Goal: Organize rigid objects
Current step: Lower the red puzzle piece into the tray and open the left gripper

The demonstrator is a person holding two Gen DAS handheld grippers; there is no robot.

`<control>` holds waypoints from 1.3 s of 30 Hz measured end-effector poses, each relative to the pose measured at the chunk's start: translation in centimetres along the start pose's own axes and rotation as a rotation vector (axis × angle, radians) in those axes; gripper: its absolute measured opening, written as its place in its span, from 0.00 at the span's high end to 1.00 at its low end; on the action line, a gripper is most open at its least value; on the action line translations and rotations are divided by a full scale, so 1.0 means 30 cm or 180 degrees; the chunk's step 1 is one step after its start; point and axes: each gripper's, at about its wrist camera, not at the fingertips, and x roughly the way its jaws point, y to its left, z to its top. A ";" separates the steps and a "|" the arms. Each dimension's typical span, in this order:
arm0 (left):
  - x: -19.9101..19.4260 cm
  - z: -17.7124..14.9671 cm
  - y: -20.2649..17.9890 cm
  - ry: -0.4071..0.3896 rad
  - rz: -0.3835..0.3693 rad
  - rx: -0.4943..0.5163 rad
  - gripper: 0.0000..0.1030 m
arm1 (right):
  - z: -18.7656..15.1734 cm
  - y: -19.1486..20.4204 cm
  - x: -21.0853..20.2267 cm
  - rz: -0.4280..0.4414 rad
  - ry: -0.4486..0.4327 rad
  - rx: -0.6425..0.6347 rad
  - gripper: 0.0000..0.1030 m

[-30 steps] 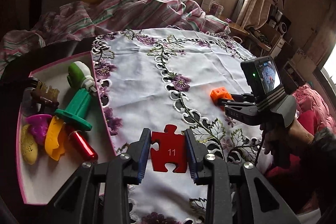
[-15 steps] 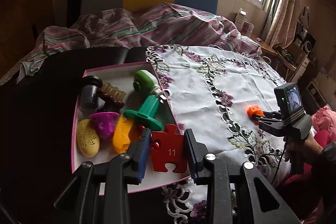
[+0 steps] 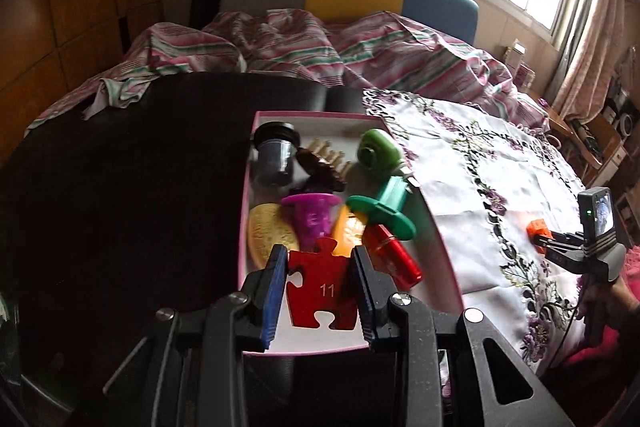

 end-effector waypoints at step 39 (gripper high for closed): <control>0.164 -0.043 0.077 0.0330 -0.0084 -0.0360 0.54 | 0.012 -0.002 -0.001 -0.0024 0.0063 0.0017 0.75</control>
